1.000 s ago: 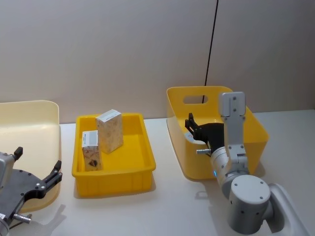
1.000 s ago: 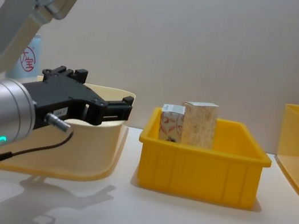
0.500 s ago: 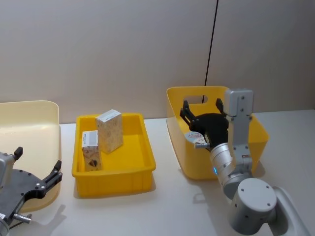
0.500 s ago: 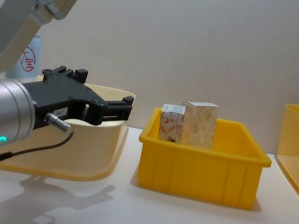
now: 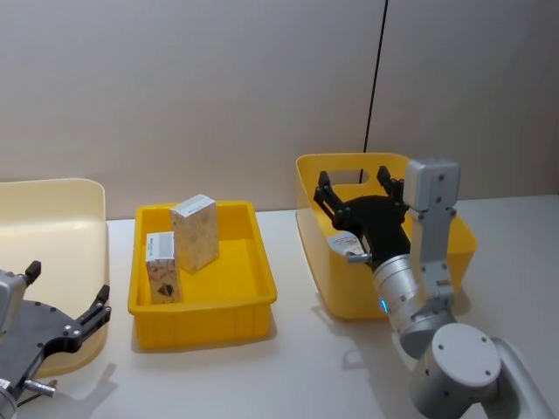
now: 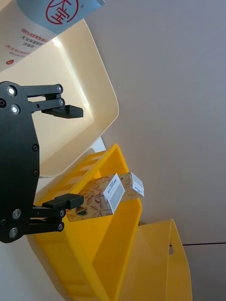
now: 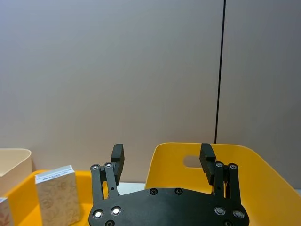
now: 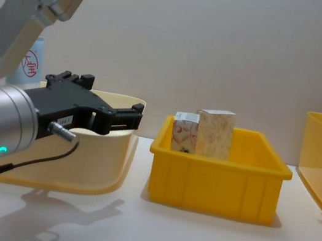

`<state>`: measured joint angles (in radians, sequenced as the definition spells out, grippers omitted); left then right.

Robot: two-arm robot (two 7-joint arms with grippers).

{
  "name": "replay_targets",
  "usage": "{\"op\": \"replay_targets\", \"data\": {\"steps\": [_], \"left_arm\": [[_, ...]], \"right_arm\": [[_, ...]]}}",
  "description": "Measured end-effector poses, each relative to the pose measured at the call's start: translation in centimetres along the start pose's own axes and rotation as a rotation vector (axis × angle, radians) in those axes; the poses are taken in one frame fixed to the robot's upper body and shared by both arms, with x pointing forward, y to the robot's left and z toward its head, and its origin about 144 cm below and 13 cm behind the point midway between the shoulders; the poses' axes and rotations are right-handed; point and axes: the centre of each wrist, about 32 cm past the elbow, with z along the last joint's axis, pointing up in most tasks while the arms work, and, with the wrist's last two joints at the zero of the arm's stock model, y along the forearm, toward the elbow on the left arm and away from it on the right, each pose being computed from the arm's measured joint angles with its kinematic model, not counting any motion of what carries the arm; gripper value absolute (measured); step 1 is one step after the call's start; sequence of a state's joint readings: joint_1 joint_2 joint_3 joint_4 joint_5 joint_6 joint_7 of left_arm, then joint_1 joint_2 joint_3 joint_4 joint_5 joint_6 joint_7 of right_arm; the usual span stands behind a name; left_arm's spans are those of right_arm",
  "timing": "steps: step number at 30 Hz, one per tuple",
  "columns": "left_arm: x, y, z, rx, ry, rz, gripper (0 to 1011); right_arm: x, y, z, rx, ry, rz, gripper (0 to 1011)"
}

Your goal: Bimanual collaborative sorting of washing and personal care products

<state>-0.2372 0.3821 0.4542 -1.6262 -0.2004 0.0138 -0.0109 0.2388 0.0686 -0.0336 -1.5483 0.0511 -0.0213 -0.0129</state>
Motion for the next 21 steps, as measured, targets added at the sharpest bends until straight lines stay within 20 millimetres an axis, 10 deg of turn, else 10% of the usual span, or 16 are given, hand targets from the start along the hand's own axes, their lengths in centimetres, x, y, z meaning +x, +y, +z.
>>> {"op": "replay_targets", "data": {"steps": [21], "left_arm": [[0.0,0.0,0.0,0.000,0.000,0.000,1000]], "right_arm": [[0.1,-5.5,-1.0,-0.100,0.006,0.215,1001]]}}
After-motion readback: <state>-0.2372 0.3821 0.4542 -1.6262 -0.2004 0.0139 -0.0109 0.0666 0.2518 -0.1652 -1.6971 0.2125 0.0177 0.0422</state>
